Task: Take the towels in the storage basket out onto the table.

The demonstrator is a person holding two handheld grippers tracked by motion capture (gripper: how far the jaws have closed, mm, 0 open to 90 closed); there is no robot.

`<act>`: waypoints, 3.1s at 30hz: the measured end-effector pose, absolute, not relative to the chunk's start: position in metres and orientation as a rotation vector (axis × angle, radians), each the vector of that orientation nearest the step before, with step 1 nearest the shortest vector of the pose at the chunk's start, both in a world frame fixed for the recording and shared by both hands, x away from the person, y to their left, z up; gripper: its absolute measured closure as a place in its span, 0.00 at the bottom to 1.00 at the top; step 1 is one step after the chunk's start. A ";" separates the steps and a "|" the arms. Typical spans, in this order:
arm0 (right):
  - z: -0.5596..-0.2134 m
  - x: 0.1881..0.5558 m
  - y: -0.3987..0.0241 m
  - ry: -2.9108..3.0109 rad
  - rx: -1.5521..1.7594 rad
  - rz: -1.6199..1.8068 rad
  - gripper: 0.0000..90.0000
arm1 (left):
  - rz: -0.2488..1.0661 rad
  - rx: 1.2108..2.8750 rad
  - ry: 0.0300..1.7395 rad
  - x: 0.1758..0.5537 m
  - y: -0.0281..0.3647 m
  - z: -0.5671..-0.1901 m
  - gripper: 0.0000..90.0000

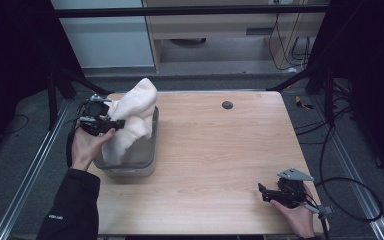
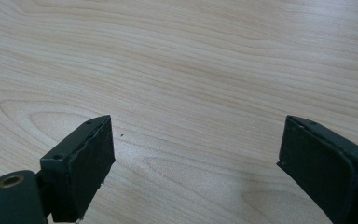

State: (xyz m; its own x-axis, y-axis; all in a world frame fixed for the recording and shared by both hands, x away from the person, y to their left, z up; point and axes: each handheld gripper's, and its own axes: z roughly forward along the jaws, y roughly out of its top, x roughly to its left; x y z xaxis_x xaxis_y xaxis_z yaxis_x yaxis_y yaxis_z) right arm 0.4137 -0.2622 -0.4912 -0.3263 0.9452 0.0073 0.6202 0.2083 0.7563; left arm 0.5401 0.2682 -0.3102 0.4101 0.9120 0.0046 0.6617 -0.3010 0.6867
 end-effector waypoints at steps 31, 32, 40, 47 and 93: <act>-0.489 0.412 -0.263 2.014 1.458 0.949 0.11 | 0.500 2.135 1.084 0.505 0.211 -0.259 0.79; -0.489 0.412 -0.264 2.011 1.453 0.947 0.11 | 0.491 2.139 1.061 0.503 0.205 -0.258 0.79; -0.489 0.412 -0.265 2.008 1.450 0.950 0.11 | 0.473 2.164 1.005 0.498 0.187 -0.256 0.79; -0.489 0.412 -0.265 2.008 1.443 0.947 0.11 | 0.453 2.177 0.957 0.493 0.170 -0.256 0.79; -0.491 0.410 -0.267 2.002 1.446 0.947 0.11 | 0.297 2.330 0.746 0.490 0.053 -0.328 0.79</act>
State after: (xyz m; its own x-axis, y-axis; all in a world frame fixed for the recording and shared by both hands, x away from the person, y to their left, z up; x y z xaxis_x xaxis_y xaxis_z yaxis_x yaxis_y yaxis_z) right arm 0.4096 -0.2674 -0.4908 -0.3179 0.9481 0.0073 0.6070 0.1976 0.7698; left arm 0.4905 0.0531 -0.3284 0.8111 0.5848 0.0134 0.4338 -0.6167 0.6569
